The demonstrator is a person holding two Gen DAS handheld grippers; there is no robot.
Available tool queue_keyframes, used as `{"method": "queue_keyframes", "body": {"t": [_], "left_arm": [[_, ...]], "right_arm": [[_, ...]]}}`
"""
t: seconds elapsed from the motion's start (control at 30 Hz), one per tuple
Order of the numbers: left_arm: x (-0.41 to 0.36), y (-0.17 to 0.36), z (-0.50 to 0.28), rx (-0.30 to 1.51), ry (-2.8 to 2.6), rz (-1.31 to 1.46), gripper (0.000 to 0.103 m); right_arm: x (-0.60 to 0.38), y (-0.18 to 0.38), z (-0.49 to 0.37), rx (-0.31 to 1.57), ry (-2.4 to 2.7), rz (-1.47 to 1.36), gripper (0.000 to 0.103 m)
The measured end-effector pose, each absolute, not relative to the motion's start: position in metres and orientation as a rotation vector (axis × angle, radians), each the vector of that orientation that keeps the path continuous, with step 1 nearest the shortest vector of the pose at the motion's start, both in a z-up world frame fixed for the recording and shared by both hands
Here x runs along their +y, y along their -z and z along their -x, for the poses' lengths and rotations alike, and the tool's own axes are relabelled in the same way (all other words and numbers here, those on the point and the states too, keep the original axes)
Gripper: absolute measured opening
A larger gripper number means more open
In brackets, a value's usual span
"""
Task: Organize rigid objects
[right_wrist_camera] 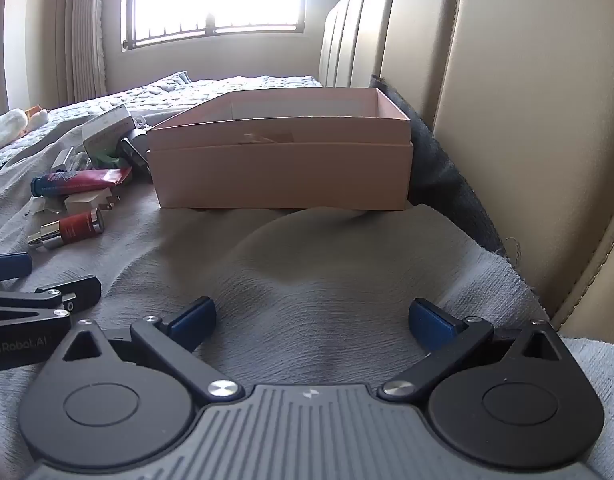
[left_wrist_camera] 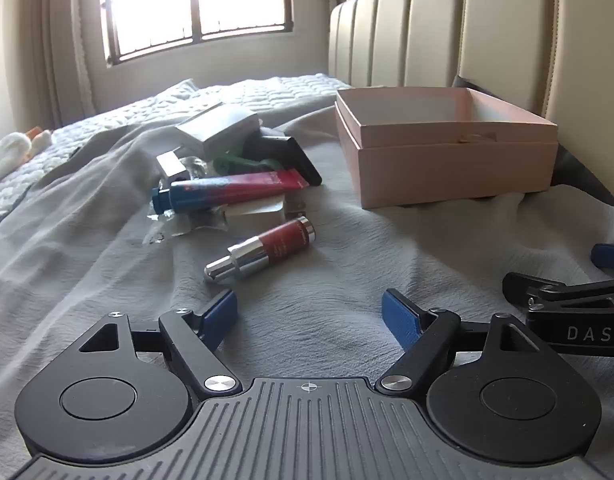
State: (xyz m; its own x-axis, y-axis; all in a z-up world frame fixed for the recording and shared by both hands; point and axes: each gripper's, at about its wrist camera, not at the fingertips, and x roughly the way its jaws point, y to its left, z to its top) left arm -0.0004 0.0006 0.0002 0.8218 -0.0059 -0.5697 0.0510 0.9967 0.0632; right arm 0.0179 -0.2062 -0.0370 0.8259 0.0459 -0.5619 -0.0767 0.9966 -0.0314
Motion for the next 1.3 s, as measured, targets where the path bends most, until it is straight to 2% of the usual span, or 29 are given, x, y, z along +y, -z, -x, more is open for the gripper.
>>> {"method": "queue_keyframes", "body": {"t": [1.3], "left_arm": [[-0.0052, 0.0002, 0.0012, 0.604, 0.016, -0.104, 0.085]], "right_arm": [[-0.2008, 0.0394, -0.0209, 0.596, -0.051, 0.073, 0.103]]}}
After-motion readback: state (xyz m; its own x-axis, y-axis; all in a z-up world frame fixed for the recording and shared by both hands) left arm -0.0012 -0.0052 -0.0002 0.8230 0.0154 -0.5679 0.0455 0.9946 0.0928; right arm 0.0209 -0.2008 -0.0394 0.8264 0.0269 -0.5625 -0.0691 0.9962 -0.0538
